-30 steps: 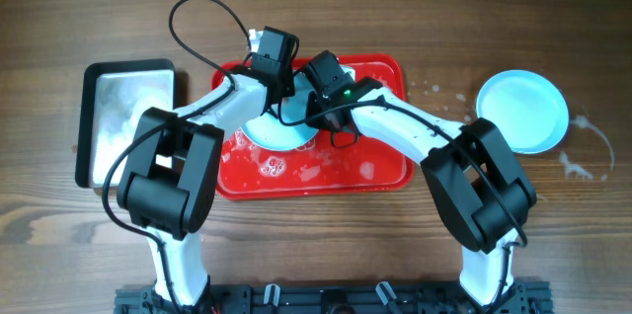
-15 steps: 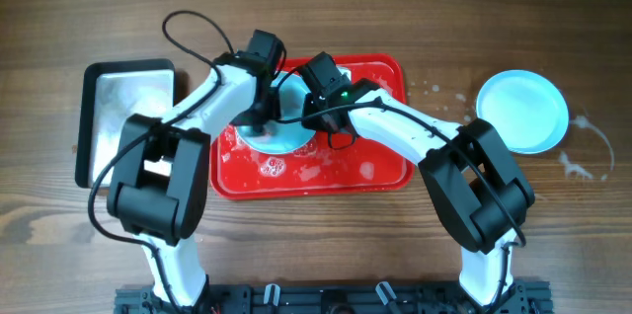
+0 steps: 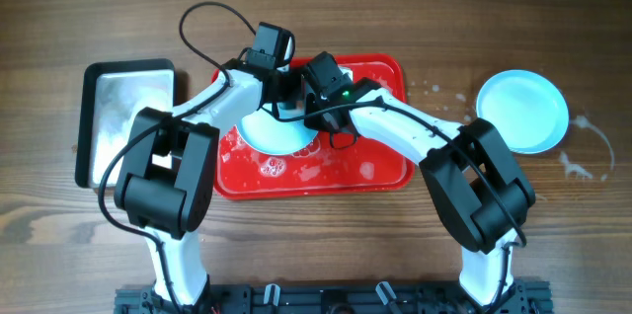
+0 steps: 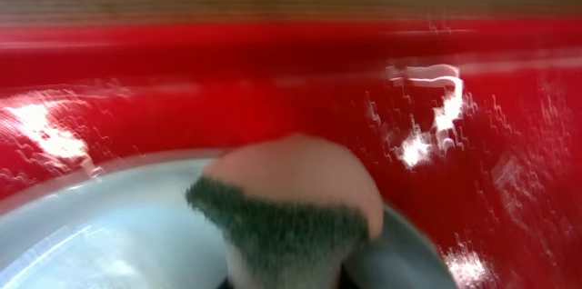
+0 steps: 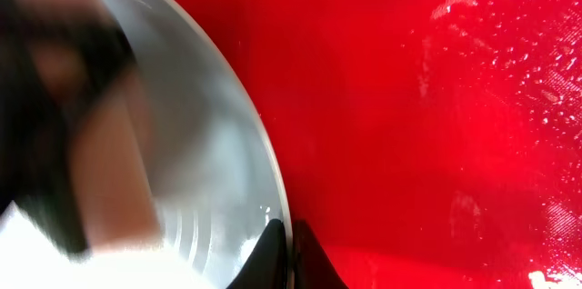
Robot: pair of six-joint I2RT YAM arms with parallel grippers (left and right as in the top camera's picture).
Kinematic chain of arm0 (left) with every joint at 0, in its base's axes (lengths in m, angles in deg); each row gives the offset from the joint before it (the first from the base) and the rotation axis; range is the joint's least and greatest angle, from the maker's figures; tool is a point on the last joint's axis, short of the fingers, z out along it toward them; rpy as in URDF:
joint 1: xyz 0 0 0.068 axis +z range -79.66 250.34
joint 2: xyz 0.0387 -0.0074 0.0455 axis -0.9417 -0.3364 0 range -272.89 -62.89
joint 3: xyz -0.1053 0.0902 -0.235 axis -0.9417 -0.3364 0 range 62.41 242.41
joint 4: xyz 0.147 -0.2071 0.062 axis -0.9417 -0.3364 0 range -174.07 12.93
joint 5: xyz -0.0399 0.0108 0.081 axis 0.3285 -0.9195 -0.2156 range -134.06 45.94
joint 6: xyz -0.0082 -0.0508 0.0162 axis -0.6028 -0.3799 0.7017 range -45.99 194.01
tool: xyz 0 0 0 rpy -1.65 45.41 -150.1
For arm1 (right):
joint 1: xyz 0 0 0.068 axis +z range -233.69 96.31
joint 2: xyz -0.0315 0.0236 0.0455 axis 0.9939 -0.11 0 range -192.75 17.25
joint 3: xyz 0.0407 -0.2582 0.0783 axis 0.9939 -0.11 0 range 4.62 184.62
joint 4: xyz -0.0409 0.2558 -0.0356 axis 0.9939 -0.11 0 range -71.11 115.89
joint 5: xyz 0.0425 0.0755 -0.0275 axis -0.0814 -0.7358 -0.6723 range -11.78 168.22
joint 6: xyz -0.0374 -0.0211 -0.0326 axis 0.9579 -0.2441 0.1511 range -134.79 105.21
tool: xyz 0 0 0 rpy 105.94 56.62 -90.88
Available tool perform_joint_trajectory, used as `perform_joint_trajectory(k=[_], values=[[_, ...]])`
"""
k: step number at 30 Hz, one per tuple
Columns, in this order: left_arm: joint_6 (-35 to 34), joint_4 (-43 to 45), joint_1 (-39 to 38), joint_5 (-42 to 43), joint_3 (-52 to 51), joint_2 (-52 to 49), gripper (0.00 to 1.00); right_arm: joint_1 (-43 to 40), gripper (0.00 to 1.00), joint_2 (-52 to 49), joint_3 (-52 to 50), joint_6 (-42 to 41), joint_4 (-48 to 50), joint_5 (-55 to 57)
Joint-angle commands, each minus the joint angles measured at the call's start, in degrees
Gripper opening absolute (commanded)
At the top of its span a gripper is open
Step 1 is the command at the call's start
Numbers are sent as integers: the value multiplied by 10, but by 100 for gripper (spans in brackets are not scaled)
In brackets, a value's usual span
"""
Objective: Clean dirty plates on tray and stack at the side
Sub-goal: 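Scrub the last plate with the sponge while the right gripper holds it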
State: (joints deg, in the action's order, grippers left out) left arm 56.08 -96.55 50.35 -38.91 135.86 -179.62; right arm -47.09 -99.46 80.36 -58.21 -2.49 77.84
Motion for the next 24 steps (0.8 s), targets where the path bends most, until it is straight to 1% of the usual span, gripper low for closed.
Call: perform_joint_trajectory(k=[1,3,4,8,9,11,14,15,17,19,21,22,24], values=[[-25,16,3,-206,-22,-50,4,-1,4,-24,-19,14,-12,14],[-25,-12,3,-283,-22,-50,4,-1,4,-24,-19,14,-11,14],[-25,-32,5,-305,-22,-50,4,-1,4,-24,-19,14,-10,14],[-26,-134,8,-306,-22,-50,4,-1,4,-24,-19,14,-8,14],[-25,-166,8,-290,-22,-50,4,-1,4,-24,-19,14,-8,14],[-25,-228,8,-223,-22,-50,4,-1,4,-24,-19,14,-8,13],[-25,-289,8,-75,-22,-50,4,-1,4,-24,-19,14,-9,14],[-24,-318,8,24,-22,-50,4,-1,4,-24,-19,14,-10,13],[-16,-320,6,83,-22,-50,4,-1,4,-24,-19,14,-10,13],[-16,-310,2,105,-22,-50,4,-1,4,-24,-19,14,-10,13],[-16,-267,-5,105,-22,-50,4,-1,4,-24,-19,14,-10,13],[-16,-231,-7,101,-22,-50,4,-1,4,-24,-19,14,-10,13],[-17,-166,-9,74,-22,-51,4,-1,4,-24,-19,14,-11,14]])
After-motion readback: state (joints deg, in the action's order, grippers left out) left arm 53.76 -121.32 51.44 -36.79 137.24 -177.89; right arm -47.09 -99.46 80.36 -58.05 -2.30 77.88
